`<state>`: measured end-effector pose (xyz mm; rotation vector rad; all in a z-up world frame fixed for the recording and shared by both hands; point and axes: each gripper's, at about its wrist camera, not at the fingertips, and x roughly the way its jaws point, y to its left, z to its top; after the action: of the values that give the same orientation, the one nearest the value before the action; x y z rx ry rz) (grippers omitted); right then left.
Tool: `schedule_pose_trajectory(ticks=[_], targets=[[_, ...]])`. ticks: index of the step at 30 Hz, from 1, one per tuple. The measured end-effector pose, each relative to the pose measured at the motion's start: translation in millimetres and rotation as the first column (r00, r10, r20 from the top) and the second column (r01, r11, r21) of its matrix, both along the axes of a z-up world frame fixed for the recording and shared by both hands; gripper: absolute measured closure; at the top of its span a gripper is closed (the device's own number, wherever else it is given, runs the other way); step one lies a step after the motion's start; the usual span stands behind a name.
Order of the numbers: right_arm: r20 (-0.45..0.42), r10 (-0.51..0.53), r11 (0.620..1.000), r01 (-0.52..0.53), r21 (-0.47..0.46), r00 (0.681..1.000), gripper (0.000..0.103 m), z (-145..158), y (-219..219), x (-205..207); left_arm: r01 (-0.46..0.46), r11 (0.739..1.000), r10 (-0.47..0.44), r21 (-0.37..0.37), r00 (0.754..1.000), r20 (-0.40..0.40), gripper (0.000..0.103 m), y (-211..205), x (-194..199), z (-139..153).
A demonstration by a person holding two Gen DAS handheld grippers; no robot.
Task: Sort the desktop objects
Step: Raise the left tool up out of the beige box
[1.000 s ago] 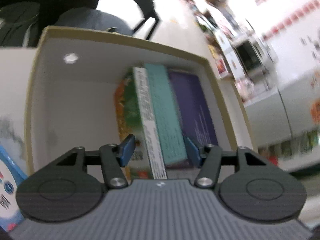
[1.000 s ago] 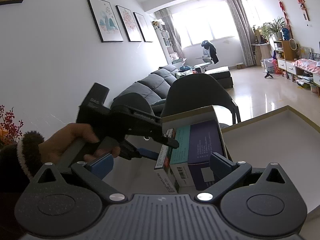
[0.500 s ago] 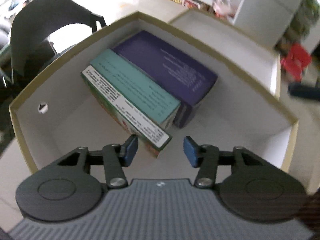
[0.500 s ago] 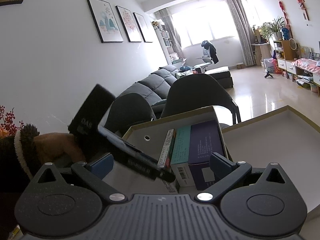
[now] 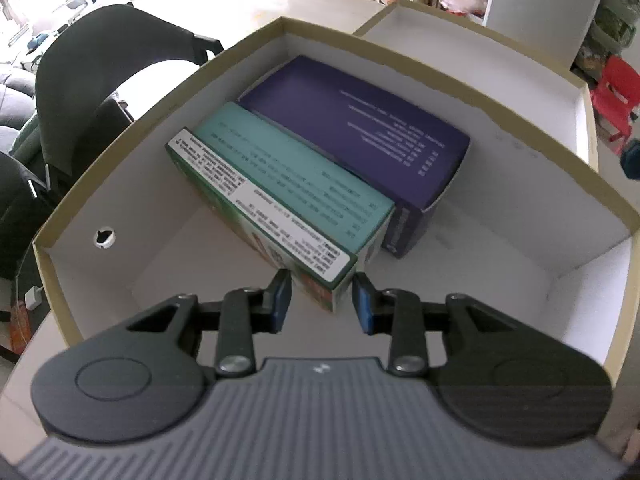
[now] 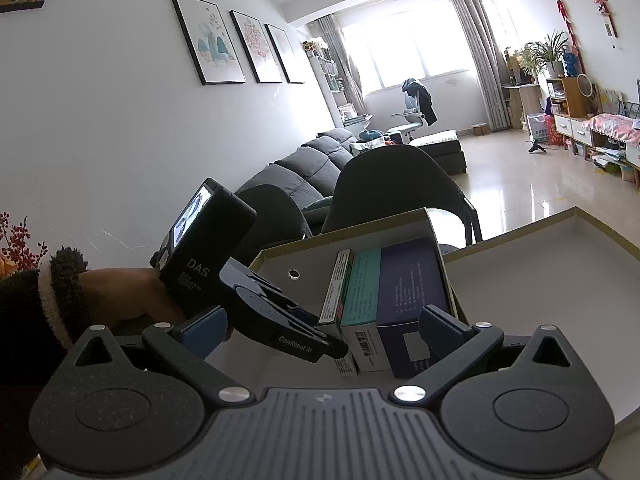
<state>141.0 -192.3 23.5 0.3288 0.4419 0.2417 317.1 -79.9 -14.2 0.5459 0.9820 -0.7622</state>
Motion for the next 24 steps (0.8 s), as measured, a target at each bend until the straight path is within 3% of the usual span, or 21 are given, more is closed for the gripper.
schedule_pose_trajectory(ticks=[5,7,8,11,24], targets=[[0.002,-0.002,1.0,0.002,0.002,1.0,0.001,2,2,-2,-0.019,1.0,0.02,-0.007,1.0,0.012,0.065,3,-3,0],[0.004,0.0,1.0,0.0,0.001,1.0,0.001,3,3,-4,-0.029,0.999,0.029,-0.02,1.0,0.004,0.051,5,-3,1],[0.007,0.001,1.0,-0.001,-0.002,1.0,0.001,5,4,-5,-0.033,0.999,0.033,-0.027,0.999,-0.001,0.049,6,-4,1],[0.017,-0.002,1.0,0.002,-0.014,1.0,0.001,9,5,-10,-0.047,0.997,0.047,-0.055,0.999,0.005,0.047,14,-11,9],[0.058,-0.006,0.999,0.008,-0.031,0.998,0.001,27,14,-30,-0.128,0.971,0.138,-0.2,0.99,0.036,0.02,58,-43,47]])
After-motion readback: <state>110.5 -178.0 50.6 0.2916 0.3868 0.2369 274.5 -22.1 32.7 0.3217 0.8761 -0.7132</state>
